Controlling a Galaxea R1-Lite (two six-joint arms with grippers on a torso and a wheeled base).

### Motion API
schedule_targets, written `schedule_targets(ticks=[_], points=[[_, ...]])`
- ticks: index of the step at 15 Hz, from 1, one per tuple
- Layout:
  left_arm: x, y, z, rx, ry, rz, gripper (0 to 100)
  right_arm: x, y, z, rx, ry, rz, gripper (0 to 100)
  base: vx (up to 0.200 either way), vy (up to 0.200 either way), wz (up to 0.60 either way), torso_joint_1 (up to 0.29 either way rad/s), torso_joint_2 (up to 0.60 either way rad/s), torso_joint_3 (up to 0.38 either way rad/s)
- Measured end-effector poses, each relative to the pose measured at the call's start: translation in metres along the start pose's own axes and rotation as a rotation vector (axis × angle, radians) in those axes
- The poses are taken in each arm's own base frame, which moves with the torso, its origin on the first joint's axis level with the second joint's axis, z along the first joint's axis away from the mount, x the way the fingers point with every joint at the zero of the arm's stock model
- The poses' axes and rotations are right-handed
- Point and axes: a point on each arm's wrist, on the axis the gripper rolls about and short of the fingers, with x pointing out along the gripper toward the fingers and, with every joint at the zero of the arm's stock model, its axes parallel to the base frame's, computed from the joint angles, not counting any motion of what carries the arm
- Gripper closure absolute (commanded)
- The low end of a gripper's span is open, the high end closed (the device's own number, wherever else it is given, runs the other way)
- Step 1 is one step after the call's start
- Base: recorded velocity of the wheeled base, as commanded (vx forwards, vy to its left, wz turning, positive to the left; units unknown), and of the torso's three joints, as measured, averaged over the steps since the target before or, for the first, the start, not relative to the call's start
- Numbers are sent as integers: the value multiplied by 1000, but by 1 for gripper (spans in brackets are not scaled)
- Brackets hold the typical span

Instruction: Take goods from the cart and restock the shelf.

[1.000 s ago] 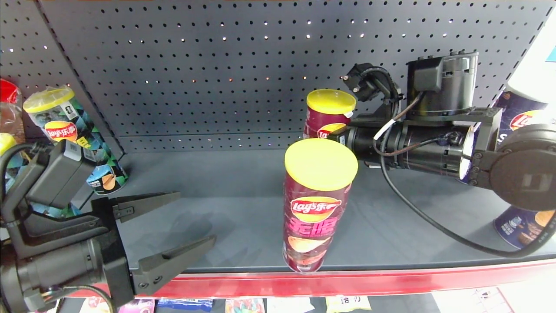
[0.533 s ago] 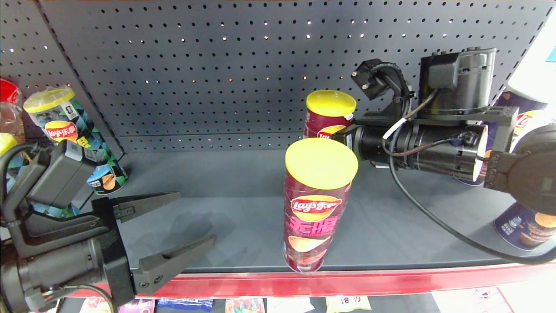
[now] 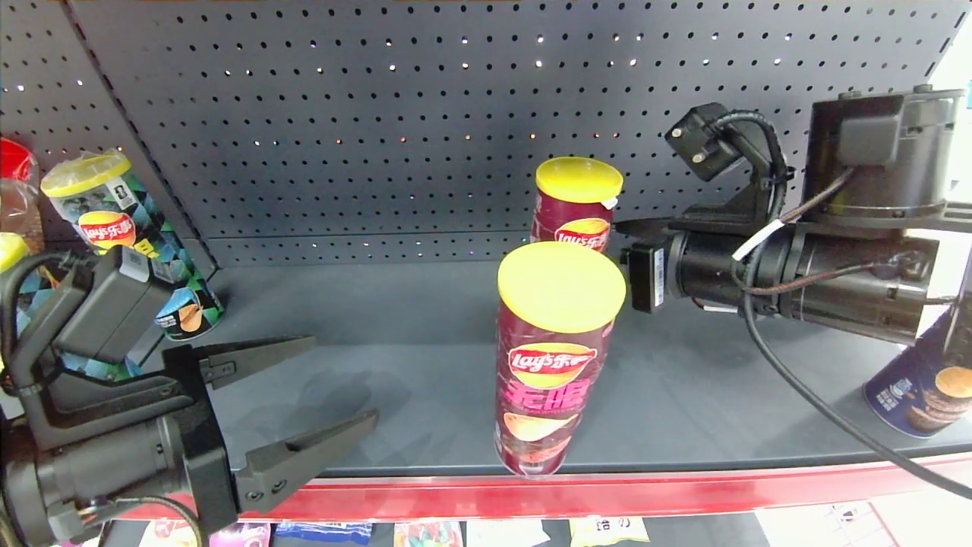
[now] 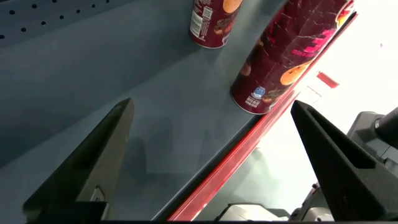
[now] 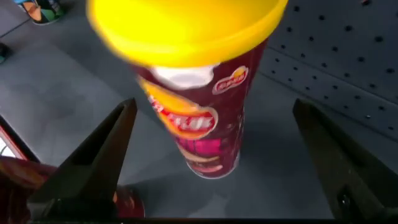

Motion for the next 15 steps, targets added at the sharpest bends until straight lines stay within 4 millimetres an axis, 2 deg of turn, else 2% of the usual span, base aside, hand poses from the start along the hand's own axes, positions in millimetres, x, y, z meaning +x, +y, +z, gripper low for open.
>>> schedule_targets(ticks=[6, 12, 15], points=[[0, 0, -4, -2, 16, 11, 0, -27, -6, -4, 6, -12, -40, 0, 0, 0, 0, 0, 0, 0], [3, 2, -6, -4, 28, 26, 0, -60, -13, -18, 15, 6, -79, 0, 0, 0, 0, 0, 0, 0], [6, 3, -6, 3, 37, 47, 0, -84, -12, -26, 20, 91, -86, 0, 0, 0, 0, 0, 0, 0]])
